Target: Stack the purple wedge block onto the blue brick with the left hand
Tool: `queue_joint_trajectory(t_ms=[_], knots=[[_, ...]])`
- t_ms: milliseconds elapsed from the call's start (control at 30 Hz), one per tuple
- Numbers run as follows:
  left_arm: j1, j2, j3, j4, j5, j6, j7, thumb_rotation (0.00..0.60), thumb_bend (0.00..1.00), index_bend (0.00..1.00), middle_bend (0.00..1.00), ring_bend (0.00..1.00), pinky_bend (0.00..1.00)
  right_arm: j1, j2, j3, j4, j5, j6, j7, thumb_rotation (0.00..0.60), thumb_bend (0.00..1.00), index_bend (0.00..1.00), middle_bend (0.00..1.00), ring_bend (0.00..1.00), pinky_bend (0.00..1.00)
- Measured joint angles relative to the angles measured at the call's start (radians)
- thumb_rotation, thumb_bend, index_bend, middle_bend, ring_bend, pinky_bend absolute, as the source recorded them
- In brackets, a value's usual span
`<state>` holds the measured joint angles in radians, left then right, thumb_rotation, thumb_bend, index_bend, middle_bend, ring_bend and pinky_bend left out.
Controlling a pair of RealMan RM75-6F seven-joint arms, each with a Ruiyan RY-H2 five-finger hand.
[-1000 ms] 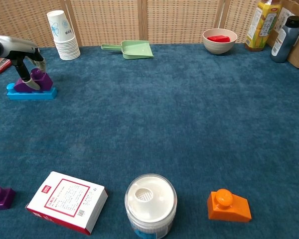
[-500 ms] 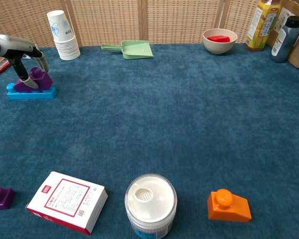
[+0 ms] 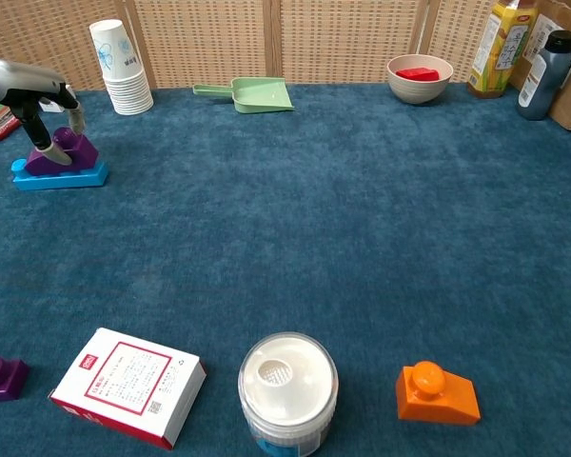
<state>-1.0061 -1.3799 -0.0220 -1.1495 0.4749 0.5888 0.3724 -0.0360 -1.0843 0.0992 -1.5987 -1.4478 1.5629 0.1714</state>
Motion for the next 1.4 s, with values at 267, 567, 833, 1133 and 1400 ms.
queue_joint_trajectory(t_ms=[267,567,833,1133,1400], knots=[[-0.001,-0.015,-0.007,0.025,-0.004,-0.011,-0.008,0.600,0.30,0.53,0.25,0.11,0.00,-0.002,0.000,-0.002,-0.002,-0.001,0.001,-0.002,0.590,0.37,0.15,0.09,0.00,0.04],[-0.006,-0.046,-0.009,0.060,-0.015,-0.037,-0.016,0.600,0.31,0.54,0.28,0.13,0.00,-0.005,0.005,-0.001,-0.007,0.001,0.004,-0.004,0.586,0.37,0.15,0.09,0.00,0.04],[-0.007,-0.050,-0.008,0.076,-0.032,-0.050,-0.026,0.600,0.31,0.55,0.28,0.13,0.00,-0.003,0.003,-0.001,-0.009,0.000,0.002,-0.008,0.588,0.37,0.15,0.09,0.00,0.04],[-0.012,-0.056,0.007,0.088,-0.054,-0.064,-0.021,0.600,0.31,0.52,0.28,0.13,0.00,-0.005,0.005,-0.002,-0.011,0.000,0.003,-0.010,0.589,0.37,0.15,0.09,0.00,0.04],[-0.015,-0.040,0.002,0.065,-0.047,-0.061,-0.029,0.600,0.31,0.34,0.20,0.09,0.00,-0.006,0.006,-0.001,-0.011,-0.001,0.007,-0.006,0.588,0.37,0.15,0.09,0.00,0.04]])
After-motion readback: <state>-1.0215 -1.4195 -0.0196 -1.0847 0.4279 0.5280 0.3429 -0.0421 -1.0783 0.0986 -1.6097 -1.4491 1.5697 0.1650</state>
